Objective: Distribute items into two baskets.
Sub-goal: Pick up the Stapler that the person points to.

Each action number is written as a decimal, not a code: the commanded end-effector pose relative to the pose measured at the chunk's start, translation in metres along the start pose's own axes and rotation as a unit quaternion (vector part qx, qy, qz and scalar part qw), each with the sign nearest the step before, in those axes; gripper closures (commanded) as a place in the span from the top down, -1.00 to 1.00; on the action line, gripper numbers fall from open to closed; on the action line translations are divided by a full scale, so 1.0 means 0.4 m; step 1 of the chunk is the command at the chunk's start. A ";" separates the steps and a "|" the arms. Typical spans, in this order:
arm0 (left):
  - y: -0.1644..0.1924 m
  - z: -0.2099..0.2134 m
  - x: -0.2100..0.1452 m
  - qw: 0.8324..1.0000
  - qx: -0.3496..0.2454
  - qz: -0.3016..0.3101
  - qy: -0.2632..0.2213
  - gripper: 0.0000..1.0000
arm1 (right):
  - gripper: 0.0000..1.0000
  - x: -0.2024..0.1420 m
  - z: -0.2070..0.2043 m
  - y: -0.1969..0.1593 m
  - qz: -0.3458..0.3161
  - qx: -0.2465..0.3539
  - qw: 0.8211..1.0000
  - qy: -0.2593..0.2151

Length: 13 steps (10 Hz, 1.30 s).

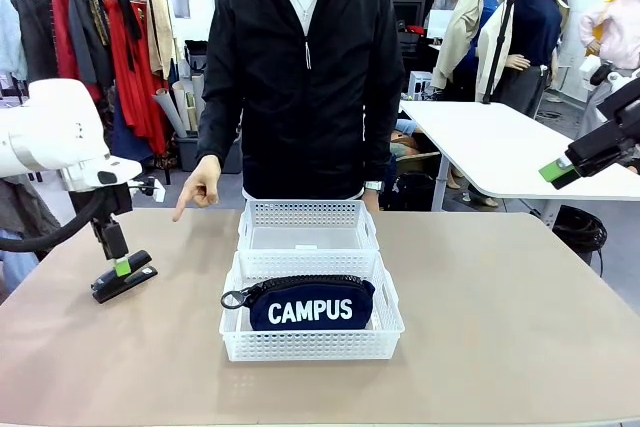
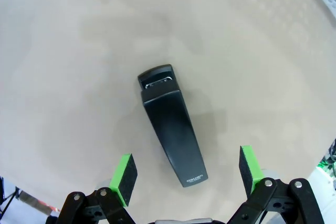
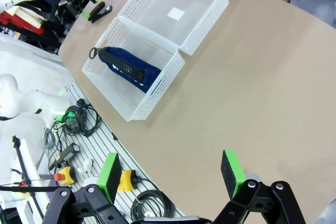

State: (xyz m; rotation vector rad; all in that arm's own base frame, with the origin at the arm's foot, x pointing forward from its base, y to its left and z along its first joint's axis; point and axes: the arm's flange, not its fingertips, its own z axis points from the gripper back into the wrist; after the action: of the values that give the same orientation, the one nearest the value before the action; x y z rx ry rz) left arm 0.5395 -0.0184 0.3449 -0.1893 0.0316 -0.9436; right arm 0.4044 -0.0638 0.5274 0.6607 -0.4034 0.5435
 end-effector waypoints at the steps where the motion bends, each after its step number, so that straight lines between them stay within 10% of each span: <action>1: 0.002 -0.027 -0.013 1.000 0.021 0.007 0.006 1.00 | 1.00 0.002 0.001 0.005 -0.004 0.000 1.000 -0.001; 6: 0.001 -0.071 -0.030 1.000 0.024 0.010 0.001 1.00 | 1.00 0.002 0.001 0.005 -0.004 0.000 1.000 -0.001; 11: 0.005 -0.056 -0.028 1.000 0.017 0.016 -0.001 -0.90 | 1.00 0.002 0.001 0.005 -0.004 0.000 1.000 -0.001; 13: 0.005 -0.056 -0.024 1.000 0.017 0.020 -0.009 -1.00 | 1.00 0.002 0.001 0.005 -0.004 0.000 1.000 -0.001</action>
State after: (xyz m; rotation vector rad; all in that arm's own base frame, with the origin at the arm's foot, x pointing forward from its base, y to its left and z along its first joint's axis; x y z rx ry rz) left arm 0.5345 -0.0120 0.3220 -0.1614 0.0047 -0.9204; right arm 0.4044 -0.0638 0.5274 0.6607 -0.4034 0.5435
